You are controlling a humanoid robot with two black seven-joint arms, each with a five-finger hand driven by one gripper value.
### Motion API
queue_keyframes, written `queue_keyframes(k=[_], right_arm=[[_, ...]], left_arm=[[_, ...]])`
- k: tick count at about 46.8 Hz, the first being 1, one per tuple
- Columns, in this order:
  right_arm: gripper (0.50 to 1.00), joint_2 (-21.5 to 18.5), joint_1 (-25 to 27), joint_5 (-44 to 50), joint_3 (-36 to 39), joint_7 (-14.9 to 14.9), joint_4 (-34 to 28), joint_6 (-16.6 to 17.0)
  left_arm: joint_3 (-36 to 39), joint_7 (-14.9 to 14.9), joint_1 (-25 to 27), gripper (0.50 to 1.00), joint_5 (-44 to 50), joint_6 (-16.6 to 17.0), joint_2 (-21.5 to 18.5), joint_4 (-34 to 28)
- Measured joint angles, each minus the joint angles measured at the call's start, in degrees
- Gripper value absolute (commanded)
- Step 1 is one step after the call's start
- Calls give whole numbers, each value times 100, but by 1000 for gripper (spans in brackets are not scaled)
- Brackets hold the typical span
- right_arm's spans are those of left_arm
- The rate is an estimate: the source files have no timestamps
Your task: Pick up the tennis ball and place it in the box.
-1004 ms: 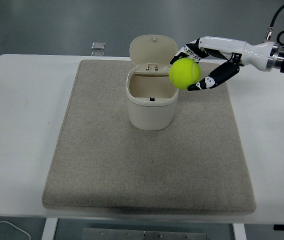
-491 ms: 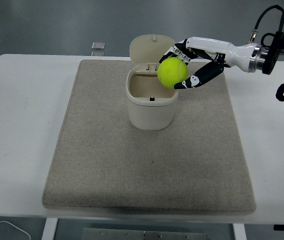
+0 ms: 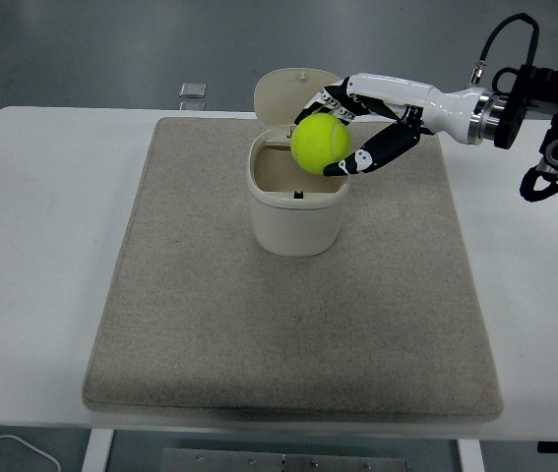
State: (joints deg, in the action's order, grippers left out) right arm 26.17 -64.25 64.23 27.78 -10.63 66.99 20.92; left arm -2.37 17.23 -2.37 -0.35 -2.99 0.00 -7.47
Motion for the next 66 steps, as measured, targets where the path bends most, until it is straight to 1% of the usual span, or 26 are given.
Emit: queue_keyframes(k=[1,6,10,13,15,18,21,24,26,48,51,53,56,60,62,66], right_arm=[[682,-8,0,0,-4,0,0,0],[711,-72,9,2,-10,0,-1,-6],[754,-104,10,6,-16,-4,-9,-10],[764,-117,10,17,-18,-7,-10,-10],[788,-120,10,19,-25,-8,-10,-9],[801,-125,10,20,-26,-9,-16,-9],[827,-127,10,20,-26,-9,-23,-9],[838,-127,10,27,-33,-13,-41,-9],[856,-126,10,28,-35,-17,-56,-9],[864,-60,10,12,-59,-24,-81,32],[868,-16,10,-2,-39,-32,-75,110],[868,12,6,-38,-17,-35,-70,224],[868,103,2,-233,-4,-37,-63,546],[868,297,1,-734,-1,-36,-65,983],[868,376,-4,-1009,-4,-21,-74,1149],[868,505,6,-1387,-64,-12,-90,1323]], left_arm=[[0,0,-1,992,0,0,0,0],[0,0,0,992,0,0,0,0],[0,0,-1,990,0,0,0,0],[0,0,-1,992,0,1,0,0],[0,0,0,992,0,1,0,0],[0,0,0,992,0,1,0,0],[0,0,0,990,0,1,0,0],[0,0,-1,992,0,1,0,0],[0,0,-1,990,0,1,0,0],[0,0,-1,992,0,1,0,0],[0,0,-1,990,0,1,0,0],[0,0,0,992,0,1,0,0],[0,0,-1,992,0,3,0,0],[0,1,0,992,0,4,0,0],[0,0,-2,992,0,4,0,0],[0,0,0,992,0,4,0,0]])
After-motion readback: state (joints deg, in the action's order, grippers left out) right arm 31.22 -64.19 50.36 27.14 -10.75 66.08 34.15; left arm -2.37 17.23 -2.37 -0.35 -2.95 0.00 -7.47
